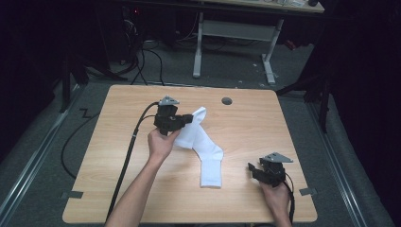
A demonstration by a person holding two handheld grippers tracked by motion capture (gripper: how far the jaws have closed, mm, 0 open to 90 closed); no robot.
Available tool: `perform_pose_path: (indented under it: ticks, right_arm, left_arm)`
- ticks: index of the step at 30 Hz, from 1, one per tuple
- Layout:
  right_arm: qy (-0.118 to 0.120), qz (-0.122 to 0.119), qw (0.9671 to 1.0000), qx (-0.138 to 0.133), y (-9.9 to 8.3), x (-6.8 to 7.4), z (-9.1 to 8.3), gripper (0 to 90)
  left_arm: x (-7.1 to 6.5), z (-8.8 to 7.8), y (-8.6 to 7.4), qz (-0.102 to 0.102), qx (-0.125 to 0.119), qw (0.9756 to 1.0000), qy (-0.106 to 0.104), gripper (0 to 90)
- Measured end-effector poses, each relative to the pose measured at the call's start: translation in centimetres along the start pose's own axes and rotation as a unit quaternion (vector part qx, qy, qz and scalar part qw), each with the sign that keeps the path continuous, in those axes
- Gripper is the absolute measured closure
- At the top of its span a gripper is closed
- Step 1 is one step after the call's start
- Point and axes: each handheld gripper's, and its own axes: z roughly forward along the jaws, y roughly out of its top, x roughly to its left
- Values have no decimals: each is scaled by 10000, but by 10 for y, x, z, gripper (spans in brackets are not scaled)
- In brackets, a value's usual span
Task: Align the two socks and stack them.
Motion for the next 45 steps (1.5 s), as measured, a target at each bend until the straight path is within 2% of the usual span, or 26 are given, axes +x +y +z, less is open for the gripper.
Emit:
perform_pose_path:
  ticks: [7, 11, 19, 35, 36, 42, 45]
  right_arm:
    - [2, -3, 10000, 0, 0, 0, 0, 431]
    - [1, -6, 10000, 2, 0, 0, 0, 430]
    - [1, -6, 10000, 2, 0, 0, 0, 431]
    - [33, -36, 10000, 6, 0, 0, 0, 424]
    - [34, -37, 10000, 6, 0, 0, 0, 432]
    - [149, -172, 9997, -53, 1, 3, 1, 631]
    - [201, -276, 9994, -101, 4, 9, 2, 708]
  left_arm:
    - [-2, 14, -14, -154, 128, 9996, -179, 861]
    - [-8, 18, -18, -115, 184, 9995, -225, 861]
    - [-18, 25, -29, -70, 138, 9993, -327, 855]
    - [-22, 61, -61, -84, 516, 9980, -353, 834]
    - [-22, 63, -62, -74, 534, 9980, -332, 833]
    - [-20, 71, -73, 13, 718, 9971, -252, 798]
    - [-18, 74, -77, 4, 776, 9967, -232, 783]
